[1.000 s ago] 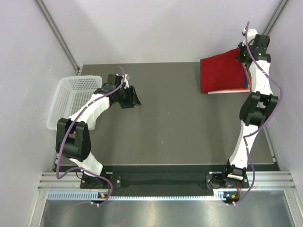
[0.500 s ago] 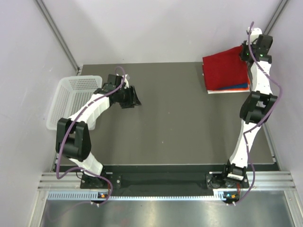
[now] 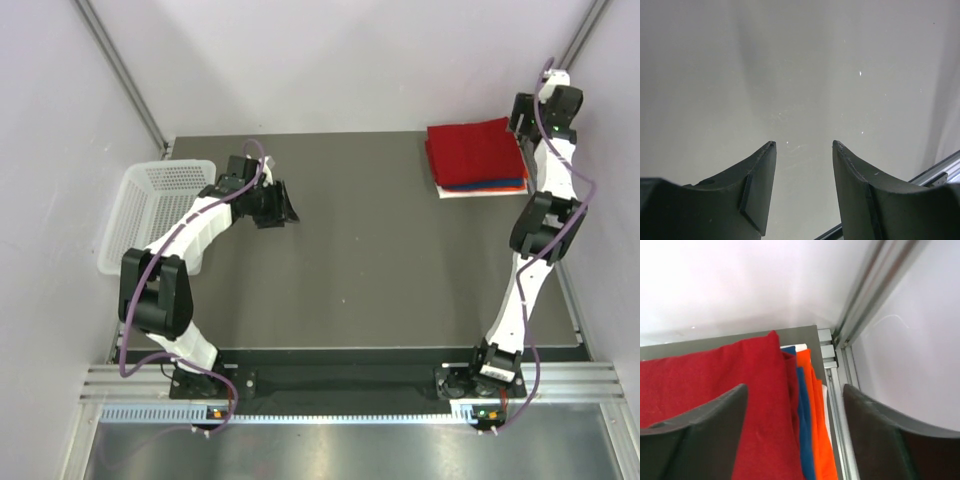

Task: Fold and stack the t-shirts
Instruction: Reset both grippers

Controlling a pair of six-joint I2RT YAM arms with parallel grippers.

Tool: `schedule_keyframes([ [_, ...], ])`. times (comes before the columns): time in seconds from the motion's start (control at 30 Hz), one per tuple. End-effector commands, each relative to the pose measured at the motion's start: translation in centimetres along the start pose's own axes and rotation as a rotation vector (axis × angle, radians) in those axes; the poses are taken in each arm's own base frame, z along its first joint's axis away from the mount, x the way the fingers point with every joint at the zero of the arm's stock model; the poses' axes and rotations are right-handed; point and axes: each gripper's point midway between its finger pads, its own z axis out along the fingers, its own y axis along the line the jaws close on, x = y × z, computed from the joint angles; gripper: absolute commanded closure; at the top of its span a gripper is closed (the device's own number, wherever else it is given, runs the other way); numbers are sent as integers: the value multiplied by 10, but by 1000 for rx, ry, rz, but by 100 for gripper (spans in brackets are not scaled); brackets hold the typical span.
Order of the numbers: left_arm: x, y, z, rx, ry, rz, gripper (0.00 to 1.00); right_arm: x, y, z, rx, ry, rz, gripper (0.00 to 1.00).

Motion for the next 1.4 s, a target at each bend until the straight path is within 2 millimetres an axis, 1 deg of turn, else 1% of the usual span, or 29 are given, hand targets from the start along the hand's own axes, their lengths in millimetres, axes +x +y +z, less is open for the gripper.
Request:
schedule_keyframes([
  [0.0, -22, -24, -18, 72, -64, 35, 46, -87, -4, -46, 22, -174, 31, 22],
  [0.03, -23, -28, -20, 87, -65, 39, 46, -80, -1, -49, 14, -150, 52, 19],
  [0.07, -26, -32, -25, 99, -78, 43, 46, -103, 4, -70, -6, -196, 57, 16],
  [0.17, -35, -45, -36, 142, -124, 56, 46, -103, 29, -98, -60, -185, 123, 20],
  [0.2, -38, -48, -38, 155, -137, 62, 46, -90, 35, -101, -66, -146, 139, 23],
  [0.27, -35, -55, -42, 198, -133, 65, 46, -97, 55, -122, -118, -137, 176, 40],
  [0.3, -34, -59, -45, 218, -129, 71, 46, -79, 67, -126, -149, -82, 204, 47],
  [0.33, -35, -65, -49, 240, -133, 81, 46, -93, 79, -149, -181, -105, 216, 53],
  [0.37, -35, -71, -54, 267, -133, 89, 46, -92, 106, -159, -233, -86, 234, 53],
  [0.4, -36, -77, -60, 293, -139, 102, 46, -69, 121, -168, -247, -8, 256, 50],
  [0.43, -43, -88, -73, 333, -179, 133, 46, -76, 138, -194, -282, -2, 265, 37],
  [0.47, -41, -100, -82, 389, -178, 153, 46, -68, 165, -209, -335, 40, 275, 33],
  [0.5, -41, -108, -91, 426, -188, 172, 46, -38, 179, -219, -353, 119, 288, 25],
  [0.53, -44, -119, -107, 467, -223, 202, 45, -44, 203, -255, -395, 99, 256, 5],
  [0.57, -42, -124, -115, 485, -232, 212, 45, -37, 212, -269, -398, 103, 245, 0],
  [0.6, -42, -127, -123, 488, -249, 219, 44, -7, 221, -278, -400, 150, 250, 0],
  [0.63, -43, -132, -138, 494, -288, 243, 43, -22, 222, -307, -420, 79, 250, 0],
  [0.67, -41, -132, -143, 488, -300, 245, 43, -18, 247, -326, -488, 87, 252, 0],
  [0.7, -43, -131, -151, 474, -332, 248, 41, -1, 253, -336, -510, 112, 257, 0],
  [0.73, -41, -136, -167, 481, -372, 268, 39, -10, 255, -360, -530, 68, 254, 0],
  [0.8, -37, -139, -189, 476, -422, 288, 28, 5, 262, -383, -575, 94, 262, 0],
  [0.83, -35, -138, -195, 468, -435, 288, 14, 4, 256, -403, -565, 73, 266, 0],
  [0.87, -32, -138, -200, 463, -444, 289, 3, 11, 251, -407, -538, 76, 281, 0],
  [1.0, -11, -140, -228, 484, -495, 307, 1, 20, 240, -447, -533, 35, 304, 0],
  [1.07, 0, -134, -227, 484, -488, 297, 1, 37, 241, -455, -543, 54, 333, 0],
  [1.1, 7, -136, -235, 497, -504, 307, 1, 35, 239, -466, -553, 16, 343, 0],
  [1.17, 19, -129, -230, 497, -492, 312, 1, 47, 244, -472, -587, 10, 374, 1],
  [1.2, 24, -127, -232, 496, -502, 326, 1, 38, 244, -483, -616, -55, 372, 0],
  [1.37, 37, -113, -224, 461, -488, 289, 1, 24, 250, -501, -689, -134, 413, 0],
])
